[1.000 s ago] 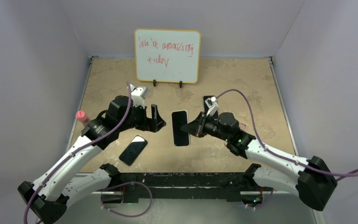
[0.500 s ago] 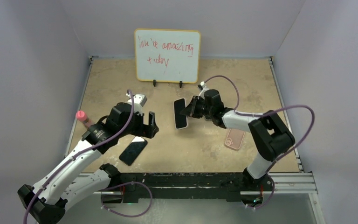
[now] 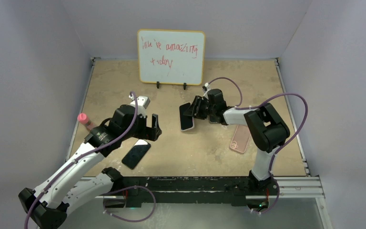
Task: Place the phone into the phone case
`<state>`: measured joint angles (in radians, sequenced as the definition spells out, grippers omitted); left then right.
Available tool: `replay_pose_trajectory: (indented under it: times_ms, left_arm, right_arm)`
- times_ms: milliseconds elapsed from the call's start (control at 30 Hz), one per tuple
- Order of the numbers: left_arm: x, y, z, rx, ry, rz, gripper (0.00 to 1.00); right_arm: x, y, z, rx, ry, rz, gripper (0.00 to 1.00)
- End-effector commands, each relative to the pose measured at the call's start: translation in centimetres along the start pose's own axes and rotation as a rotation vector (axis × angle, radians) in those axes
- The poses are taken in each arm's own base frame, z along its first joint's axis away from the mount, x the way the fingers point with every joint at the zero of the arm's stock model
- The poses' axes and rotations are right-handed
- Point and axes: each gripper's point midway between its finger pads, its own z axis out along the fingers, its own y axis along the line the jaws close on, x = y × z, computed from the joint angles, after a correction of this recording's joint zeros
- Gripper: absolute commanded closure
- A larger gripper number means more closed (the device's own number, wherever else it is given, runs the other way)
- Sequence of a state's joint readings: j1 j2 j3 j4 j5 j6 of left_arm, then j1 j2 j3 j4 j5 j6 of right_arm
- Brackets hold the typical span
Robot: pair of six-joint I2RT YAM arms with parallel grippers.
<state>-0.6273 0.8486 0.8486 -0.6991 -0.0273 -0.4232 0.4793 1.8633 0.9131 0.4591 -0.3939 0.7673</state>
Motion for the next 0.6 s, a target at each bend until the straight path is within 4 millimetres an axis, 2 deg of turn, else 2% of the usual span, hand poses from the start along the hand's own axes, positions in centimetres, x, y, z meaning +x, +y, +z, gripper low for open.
replay_pose_trajectory:
  times_ms: [0,100,200,433,567]
  left_arm:
    - [-1.1,0.0,-0.7,0.003,-0.054,0.012,0.04]
    - [-1.1,0.0,-0.8,0.007,-0.060,0.012,0.04]
    - [-1.2,0.0,-0.9,0.008,-0.064,0.011,0.04]
    - [-1.4,0.0,-1.0,0.009,-0.078,0.012,0.04]
    - [-1.4,0.0,-1.1,0.010,-0.084,0.012,0.04]
  right_arm:
    - [-3.0,0.9,-0.9,0.051,-0.088,-0.041,0.48]
    - [-3.5,0.1,-2.1,0.145,-0.105,-0.011,0.39]
    - [-3.4,-0.9,-4.0,0.253,-0.114,0.035,0.35]
    - [-3.2,-2.4,-10.1,0.494,-0.152,0.088,0.33]
    - [-2.1,-4.1,-13.8,0.640,-0.175,0.117,0.34]
